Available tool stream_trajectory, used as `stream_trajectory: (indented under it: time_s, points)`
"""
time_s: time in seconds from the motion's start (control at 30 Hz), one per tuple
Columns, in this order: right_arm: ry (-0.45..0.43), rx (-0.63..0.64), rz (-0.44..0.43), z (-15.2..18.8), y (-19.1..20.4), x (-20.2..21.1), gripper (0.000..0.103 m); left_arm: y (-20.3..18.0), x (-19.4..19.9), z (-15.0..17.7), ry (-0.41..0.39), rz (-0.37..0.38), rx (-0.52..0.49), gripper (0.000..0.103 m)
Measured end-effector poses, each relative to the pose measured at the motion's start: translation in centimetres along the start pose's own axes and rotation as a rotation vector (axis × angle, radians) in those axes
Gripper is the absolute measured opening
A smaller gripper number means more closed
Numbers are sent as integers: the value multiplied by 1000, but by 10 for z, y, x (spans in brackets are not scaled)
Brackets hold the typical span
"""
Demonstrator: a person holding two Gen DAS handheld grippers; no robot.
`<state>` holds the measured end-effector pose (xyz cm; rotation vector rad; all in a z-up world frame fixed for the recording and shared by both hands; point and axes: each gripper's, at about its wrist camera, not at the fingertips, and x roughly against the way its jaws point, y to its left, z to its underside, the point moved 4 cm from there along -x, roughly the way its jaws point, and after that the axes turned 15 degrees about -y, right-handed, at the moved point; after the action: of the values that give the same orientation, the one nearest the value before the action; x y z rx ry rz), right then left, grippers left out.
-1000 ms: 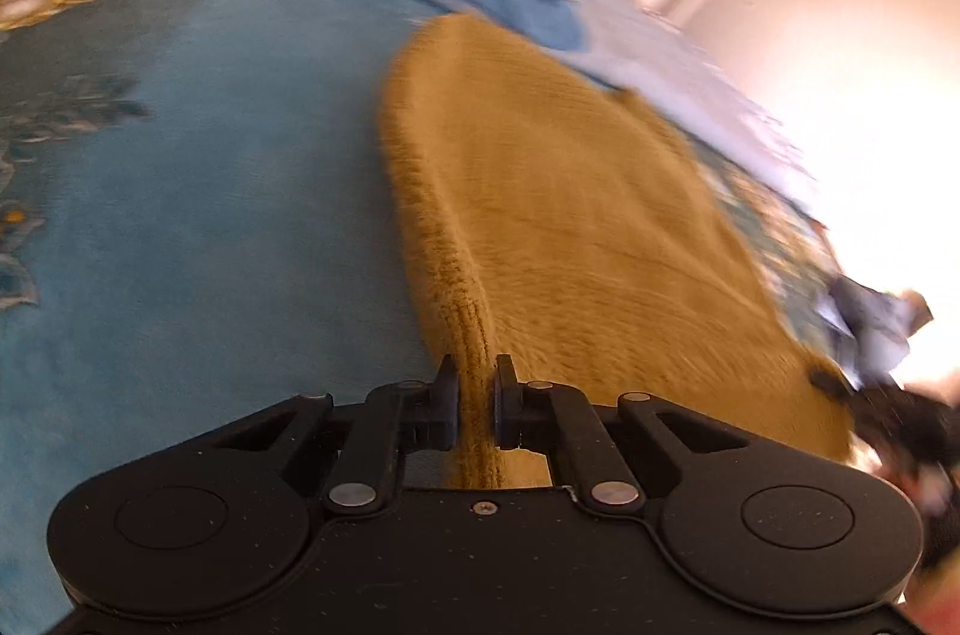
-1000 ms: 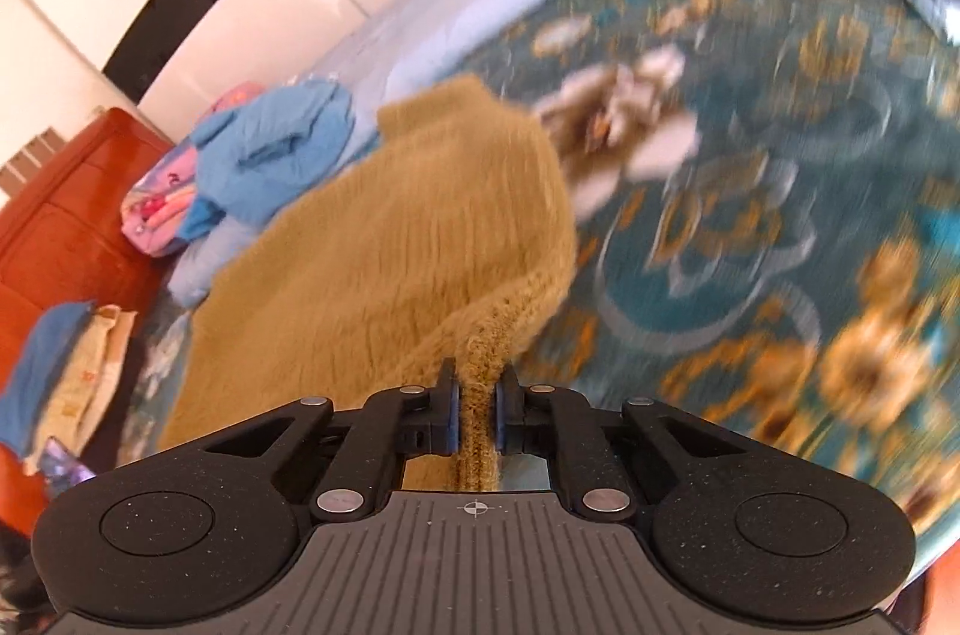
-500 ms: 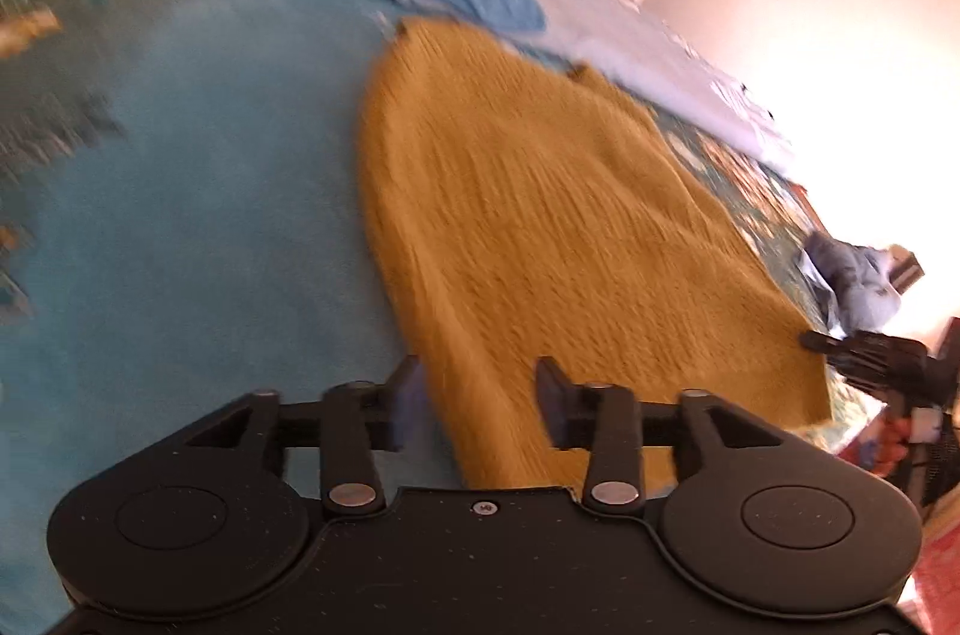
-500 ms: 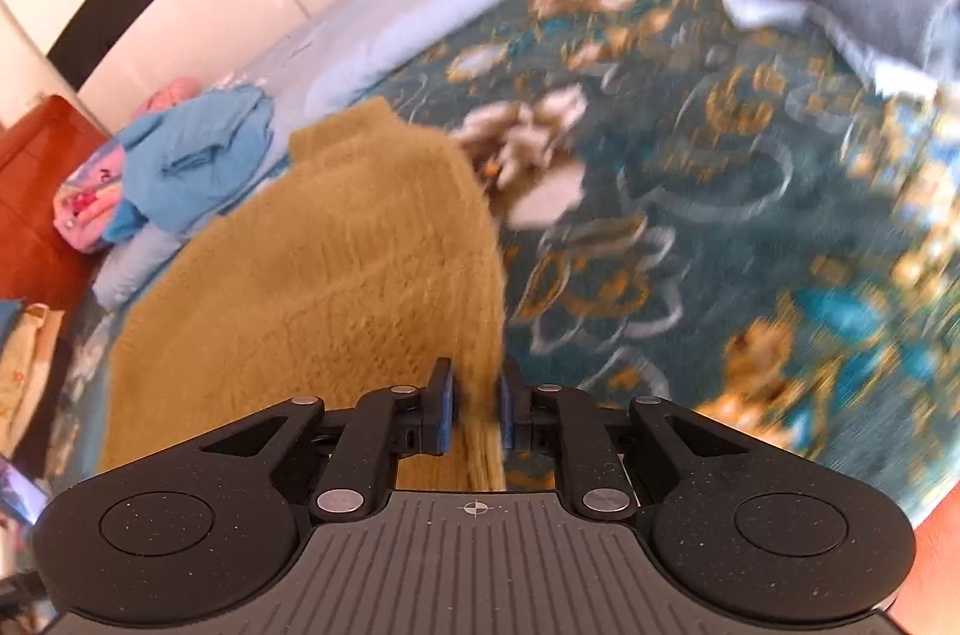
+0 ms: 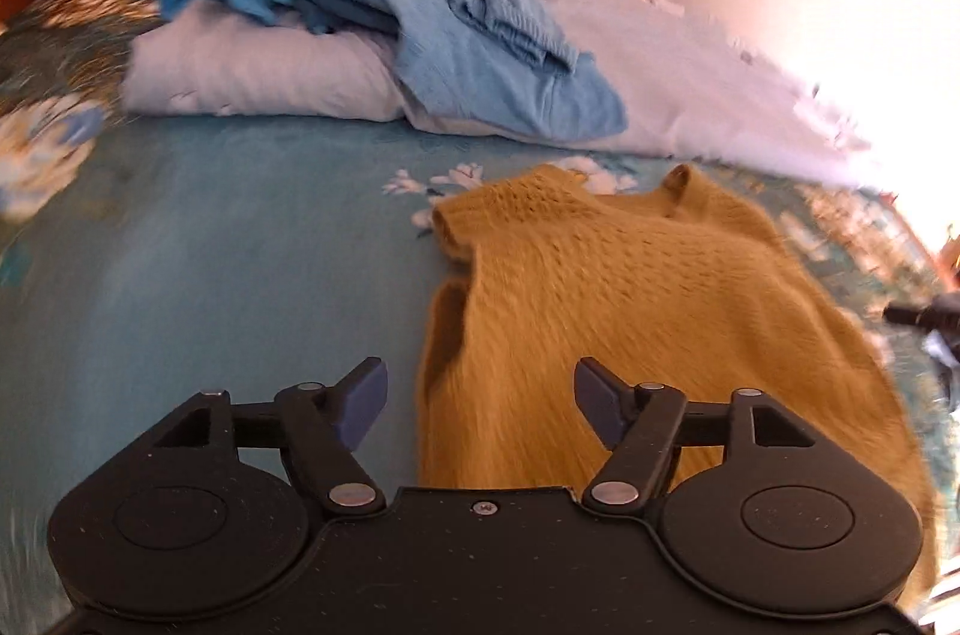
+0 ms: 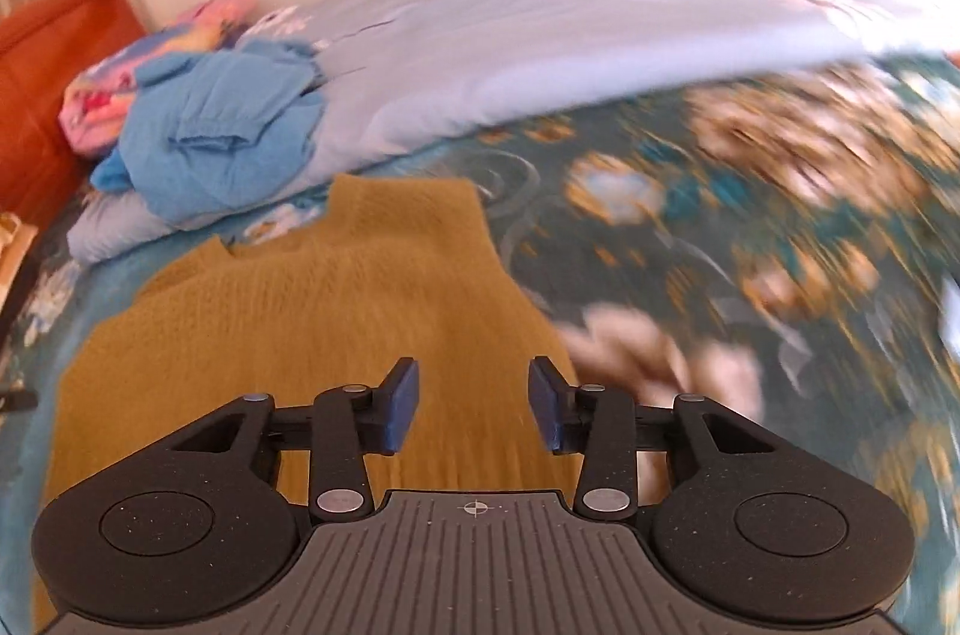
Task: Fold clothes
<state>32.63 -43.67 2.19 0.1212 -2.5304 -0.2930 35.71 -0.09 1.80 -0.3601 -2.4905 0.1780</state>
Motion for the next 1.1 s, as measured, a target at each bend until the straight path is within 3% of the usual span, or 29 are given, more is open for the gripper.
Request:
stream_trajectory:
  time_s: [0.33,0.43,0.57,0.67,0.73,0.8,0.9,0.97,1.0,1.1]
  points:
    - [57,85,-31,-31,9,-125,40,3,-104,-22,20,-18,-34,70]
    - [68,95,-25,-33,4,-148,41,4,-132,-27,25,-20,-35,71]
    - [65,96,-47,-36,-2,-167,44,-4,-146,-23,27,14,-112,71]
    - [57,79,-74,-40,-2,-177,52,-10,-151,-27,33,55,-126,68]
    - [56,67,-104,-41,2,-182,54,-13,-153,-29,38,89,-107,55]
    - [53,76,-125,-41,9,-184,51,-20,-152,-30,39,97,-126,50]
    - [37,132,-66,-41,19,-182,35,-30,-149,-29,25,78,-158,43]
    - [32,145,-54,-40,24,-178,22,-35,-146,-29,9,55,-173,23]
    - [31,153,-51,-40,26,-175,18,-38,-145,-29,-2,30,-183,5]
    - [19,172,-40,-43,33,-168,15,-46,-137,-34,-42,-12,-207,4]
